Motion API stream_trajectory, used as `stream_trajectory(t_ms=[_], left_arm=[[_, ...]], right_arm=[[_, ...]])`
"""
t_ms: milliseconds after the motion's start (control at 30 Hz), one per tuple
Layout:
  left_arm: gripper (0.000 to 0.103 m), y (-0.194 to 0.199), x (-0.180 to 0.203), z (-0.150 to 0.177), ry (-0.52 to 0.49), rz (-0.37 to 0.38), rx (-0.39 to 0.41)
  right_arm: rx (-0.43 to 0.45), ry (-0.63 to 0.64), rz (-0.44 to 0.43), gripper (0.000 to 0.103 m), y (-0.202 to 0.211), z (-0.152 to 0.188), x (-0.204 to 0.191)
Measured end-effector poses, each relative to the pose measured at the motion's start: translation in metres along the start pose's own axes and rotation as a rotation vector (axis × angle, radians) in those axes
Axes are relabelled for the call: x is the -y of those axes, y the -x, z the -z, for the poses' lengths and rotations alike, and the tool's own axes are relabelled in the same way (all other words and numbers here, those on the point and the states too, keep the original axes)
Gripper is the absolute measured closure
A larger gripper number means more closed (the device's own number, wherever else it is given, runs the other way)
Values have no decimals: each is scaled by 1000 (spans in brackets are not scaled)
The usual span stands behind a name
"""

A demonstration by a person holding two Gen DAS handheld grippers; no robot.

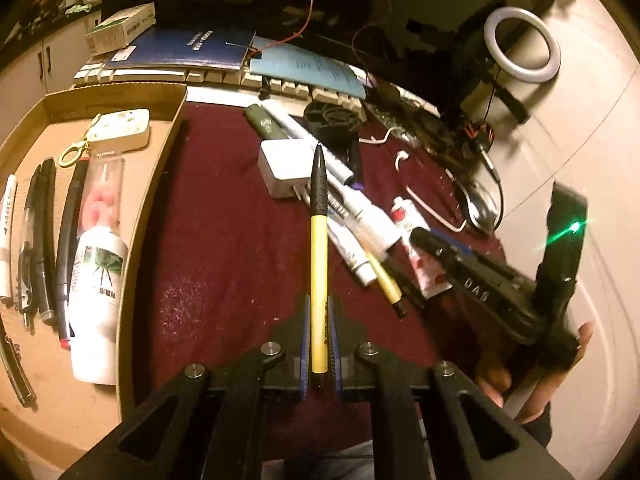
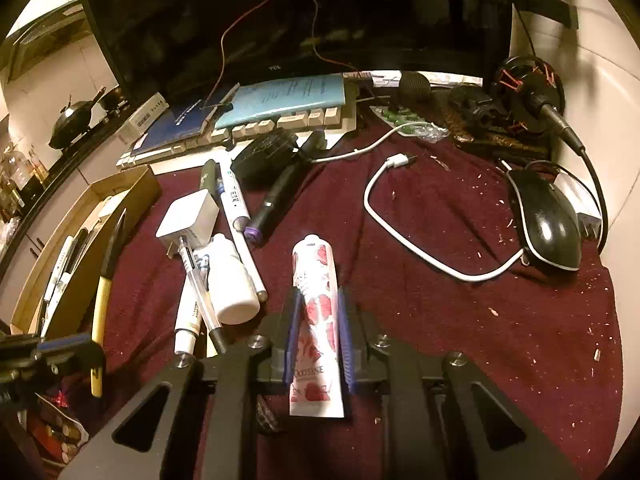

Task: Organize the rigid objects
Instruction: 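Carry the yellow pen and hand cream tube into the tray and release both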

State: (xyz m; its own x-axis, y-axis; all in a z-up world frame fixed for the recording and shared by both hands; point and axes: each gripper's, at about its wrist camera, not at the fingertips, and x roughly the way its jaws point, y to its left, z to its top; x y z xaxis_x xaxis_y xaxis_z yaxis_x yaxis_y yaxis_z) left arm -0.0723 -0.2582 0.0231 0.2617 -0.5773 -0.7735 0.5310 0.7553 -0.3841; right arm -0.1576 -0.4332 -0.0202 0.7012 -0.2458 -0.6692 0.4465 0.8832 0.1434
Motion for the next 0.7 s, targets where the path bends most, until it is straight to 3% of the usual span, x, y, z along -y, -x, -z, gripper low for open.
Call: stream_trajectory(t_ms=[133,233,300,433,700], left_arm=[[96,9,-6,0,29,24,13],[96,18,-9,-2,38,41,25],[96,26,-12,-3,45,47,34],[96,44,-26,-5,82,59,57],[96,88,-76,-7,175,25,116]], right_arm=[[0,34,-13,85,0,1,-3],[-37,67,-25,77,-6,0,-8],[-54,73,-30,76,-9,-1,-10],[-14,47,-48,88,-2,2,-7],[51,13,-79,93,16,1,-8]])
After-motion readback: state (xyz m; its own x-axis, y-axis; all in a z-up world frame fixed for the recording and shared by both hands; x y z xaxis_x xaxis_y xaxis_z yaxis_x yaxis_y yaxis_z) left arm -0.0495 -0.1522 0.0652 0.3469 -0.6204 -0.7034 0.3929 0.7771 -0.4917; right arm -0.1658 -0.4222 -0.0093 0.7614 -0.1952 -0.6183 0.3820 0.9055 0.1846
